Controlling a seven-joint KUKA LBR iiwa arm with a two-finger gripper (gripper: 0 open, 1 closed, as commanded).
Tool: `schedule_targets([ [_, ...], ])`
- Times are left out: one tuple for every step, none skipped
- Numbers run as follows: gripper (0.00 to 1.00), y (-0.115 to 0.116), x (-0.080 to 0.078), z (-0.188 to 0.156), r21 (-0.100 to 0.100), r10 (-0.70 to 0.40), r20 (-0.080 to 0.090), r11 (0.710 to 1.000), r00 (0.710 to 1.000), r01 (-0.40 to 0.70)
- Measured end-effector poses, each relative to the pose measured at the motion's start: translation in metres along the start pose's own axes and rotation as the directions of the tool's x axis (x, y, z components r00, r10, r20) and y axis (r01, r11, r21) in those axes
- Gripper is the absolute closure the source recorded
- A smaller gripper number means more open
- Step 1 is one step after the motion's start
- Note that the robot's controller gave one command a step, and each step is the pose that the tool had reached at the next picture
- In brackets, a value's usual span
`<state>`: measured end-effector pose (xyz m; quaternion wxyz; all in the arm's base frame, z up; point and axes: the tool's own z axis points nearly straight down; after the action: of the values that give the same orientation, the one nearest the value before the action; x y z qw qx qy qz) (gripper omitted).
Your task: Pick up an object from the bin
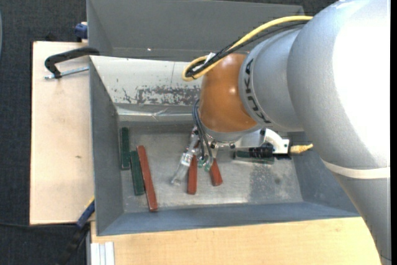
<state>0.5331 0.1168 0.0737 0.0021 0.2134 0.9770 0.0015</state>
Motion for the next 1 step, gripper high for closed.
schedule_targets([
  [0.00, 0.0083, 0.0036, -0.0006, -0.001, 0.013, 0.000, 1.000, 1.000, -0.013],
])
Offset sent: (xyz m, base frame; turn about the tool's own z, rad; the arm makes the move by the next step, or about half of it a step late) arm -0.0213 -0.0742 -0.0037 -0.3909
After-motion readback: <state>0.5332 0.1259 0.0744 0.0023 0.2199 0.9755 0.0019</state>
